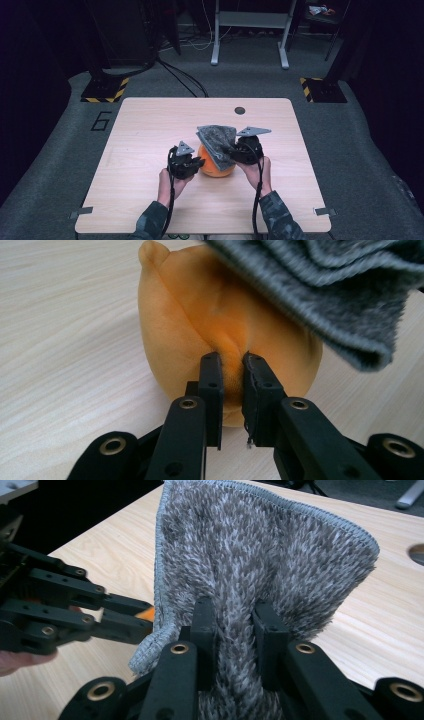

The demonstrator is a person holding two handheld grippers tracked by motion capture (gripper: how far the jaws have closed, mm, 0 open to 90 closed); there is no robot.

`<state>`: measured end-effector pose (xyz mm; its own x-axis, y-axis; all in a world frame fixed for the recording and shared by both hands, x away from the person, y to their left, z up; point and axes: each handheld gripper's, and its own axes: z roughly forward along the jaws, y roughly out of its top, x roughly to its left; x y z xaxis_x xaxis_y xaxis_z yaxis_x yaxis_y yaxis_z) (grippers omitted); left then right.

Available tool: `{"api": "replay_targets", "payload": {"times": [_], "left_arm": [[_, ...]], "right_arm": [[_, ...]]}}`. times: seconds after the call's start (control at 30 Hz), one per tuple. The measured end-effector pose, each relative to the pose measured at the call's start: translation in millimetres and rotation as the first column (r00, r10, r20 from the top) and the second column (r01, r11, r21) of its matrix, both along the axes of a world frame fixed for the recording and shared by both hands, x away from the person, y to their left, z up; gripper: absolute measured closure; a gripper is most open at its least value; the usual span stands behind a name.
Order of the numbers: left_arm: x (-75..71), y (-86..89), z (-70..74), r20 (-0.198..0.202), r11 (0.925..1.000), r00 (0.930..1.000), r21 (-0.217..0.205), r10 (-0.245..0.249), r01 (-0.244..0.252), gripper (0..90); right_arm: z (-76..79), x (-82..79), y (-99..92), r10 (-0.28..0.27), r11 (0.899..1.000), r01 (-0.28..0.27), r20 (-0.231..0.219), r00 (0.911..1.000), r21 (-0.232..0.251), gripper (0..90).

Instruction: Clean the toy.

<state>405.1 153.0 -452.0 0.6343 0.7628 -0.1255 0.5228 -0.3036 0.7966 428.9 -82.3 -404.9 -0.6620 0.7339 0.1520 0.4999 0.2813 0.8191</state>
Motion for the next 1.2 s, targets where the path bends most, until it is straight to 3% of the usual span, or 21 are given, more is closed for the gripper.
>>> {"api": "replay_targets", "payload": {"times": [0.17, 0.2, 0.4, 0.83, 1.2], "left_arm": [[-0.6, -1.3, 0.8, 0.007, 1.0000, 0.9999, 0.000, -0.008, 0.008, 79.8], [-0.5, -0.8, 0.7, 0.004, 1.0000, 0.9999, 0.000, -0.009, 0.009, 79.9], [-0.9, 0.5, 0.1, 0.002, 1.0000, 1.0000, 0.000, -0.009, 0.009, 79.9], [-0.7, 3.4, -3.3, -0.004, 1.0000, 1.0000, -0.006, -0.004, 0.004, 79.9], [-0.8, 5.4, -5.3, -0.016, 0.9999, 0.9999, -0.011, -0.005, 0.005, 79.9]], "right_arm": [[-4.9, 2.2, 14.7, 0.022, 0.999, -0.023, -0.010, 0.9997, -0.038, 75.1], [-9.1, 3.2, 19.6, 0.016, 0.997, -0.017, -0.008, 0.9998, -0.078, 75.1], [-15.1, 5.8, 16.9, -0.023, 0.994, 0.023, -0.001, 0.9997, -0.111, 75.2], [-23.8, 14.2, -0.3, -0.072, 0.992, 0.067, -0.042, 0.9965, -0.105, 75.2], [-37.8, 16.4, -20.2, -0.122, 0.987, 0.112, -0.088, 0.9886, -0.113, 75.1]]}}
